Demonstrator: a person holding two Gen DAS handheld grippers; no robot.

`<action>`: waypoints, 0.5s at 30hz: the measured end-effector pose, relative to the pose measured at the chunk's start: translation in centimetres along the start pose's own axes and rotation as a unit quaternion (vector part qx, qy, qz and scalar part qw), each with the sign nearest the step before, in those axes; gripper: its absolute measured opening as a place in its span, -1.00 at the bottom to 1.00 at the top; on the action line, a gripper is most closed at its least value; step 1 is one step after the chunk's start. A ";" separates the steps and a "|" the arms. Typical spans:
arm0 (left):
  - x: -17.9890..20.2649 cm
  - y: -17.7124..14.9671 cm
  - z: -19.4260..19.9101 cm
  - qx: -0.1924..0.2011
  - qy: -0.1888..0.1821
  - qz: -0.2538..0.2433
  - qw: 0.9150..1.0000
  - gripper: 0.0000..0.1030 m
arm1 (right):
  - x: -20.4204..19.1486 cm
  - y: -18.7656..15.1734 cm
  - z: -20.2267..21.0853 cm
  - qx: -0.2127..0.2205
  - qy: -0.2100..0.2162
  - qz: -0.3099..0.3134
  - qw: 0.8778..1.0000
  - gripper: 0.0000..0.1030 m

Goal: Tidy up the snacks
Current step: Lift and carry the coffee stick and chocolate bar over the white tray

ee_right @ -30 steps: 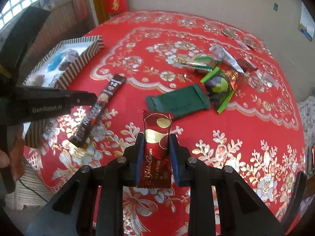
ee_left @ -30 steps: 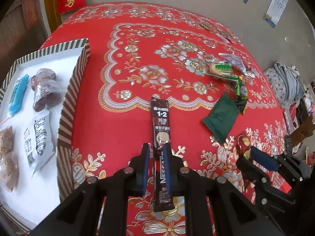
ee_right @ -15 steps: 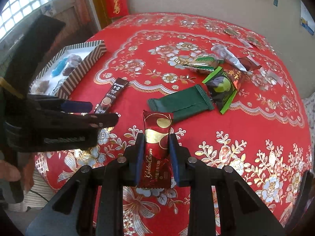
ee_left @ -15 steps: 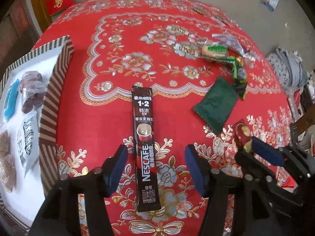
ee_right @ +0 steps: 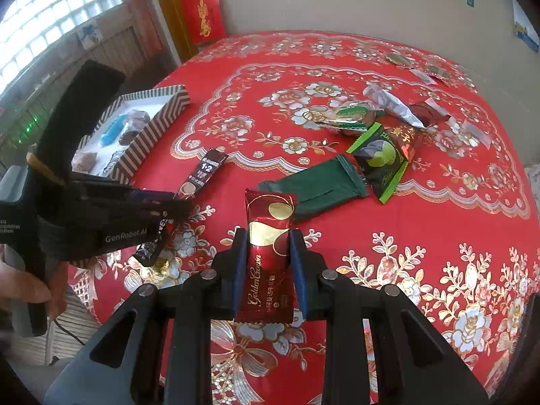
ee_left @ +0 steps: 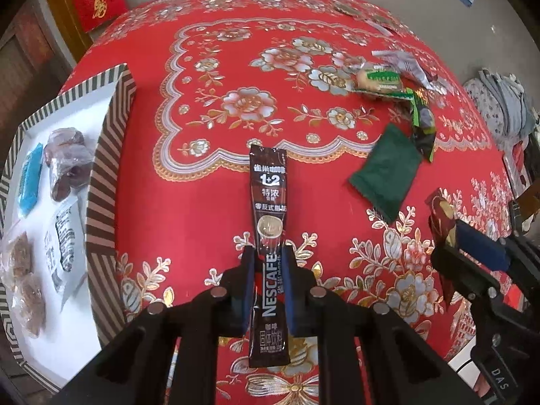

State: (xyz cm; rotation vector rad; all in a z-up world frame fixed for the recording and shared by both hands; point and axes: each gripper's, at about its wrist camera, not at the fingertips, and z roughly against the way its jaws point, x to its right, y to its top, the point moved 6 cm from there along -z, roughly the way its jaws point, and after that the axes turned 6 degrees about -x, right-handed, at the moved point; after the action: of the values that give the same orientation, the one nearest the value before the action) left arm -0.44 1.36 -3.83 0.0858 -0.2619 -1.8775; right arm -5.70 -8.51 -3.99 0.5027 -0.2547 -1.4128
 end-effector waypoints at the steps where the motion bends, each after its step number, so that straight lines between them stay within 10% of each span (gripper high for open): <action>1: 0.1 -0.1 0.1 0.000 0.000 -0.003 1.000 -0.67 | -0.1 0.0 0.0 0.000 0.001 0.001 1.000 -0.53; 15: -2.7 -0.4 3.7 0.070 0.023 0.012 0.997 -0.66 | -4.0 1.7 -0.1 0.008 0.007 0.034 0.999 -0.54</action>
State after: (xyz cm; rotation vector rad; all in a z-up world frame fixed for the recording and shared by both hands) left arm -0.70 4.54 -0.52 0.2209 -0.3612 -1.8296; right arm -4.77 -4.47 -2.73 0.5117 -0.2704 -1.3413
